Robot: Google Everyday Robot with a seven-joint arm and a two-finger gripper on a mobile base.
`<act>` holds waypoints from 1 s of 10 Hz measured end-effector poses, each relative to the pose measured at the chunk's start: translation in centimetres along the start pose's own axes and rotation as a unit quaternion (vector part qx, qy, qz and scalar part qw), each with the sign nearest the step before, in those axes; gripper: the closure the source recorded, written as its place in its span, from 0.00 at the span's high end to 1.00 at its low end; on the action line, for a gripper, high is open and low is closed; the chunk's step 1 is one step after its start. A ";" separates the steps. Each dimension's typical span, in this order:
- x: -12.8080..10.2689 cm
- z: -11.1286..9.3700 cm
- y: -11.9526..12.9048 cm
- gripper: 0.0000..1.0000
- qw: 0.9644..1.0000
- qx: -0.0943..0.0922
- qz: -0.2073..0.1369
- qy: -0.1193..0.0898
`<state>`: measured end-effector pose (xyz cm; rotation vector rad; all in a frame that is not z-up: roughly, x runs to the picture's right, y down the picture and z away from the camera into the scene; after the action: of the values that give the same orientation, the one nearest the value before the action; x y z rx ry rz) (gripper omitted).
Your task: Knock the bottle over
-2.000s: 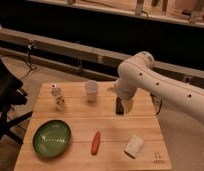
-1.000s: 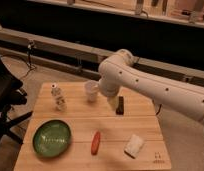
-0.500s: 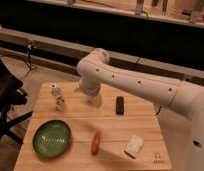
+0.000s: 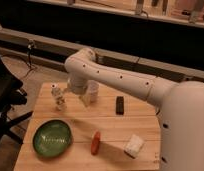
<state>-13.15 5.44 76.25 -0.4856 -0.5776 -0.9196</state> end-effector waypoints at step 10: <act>0.8 2.4 -5.0 0.00 0.998 0.057 0.010 -0.041</act>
<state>-17.54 3.85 79.26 -0.4275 -0.6947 -0.8462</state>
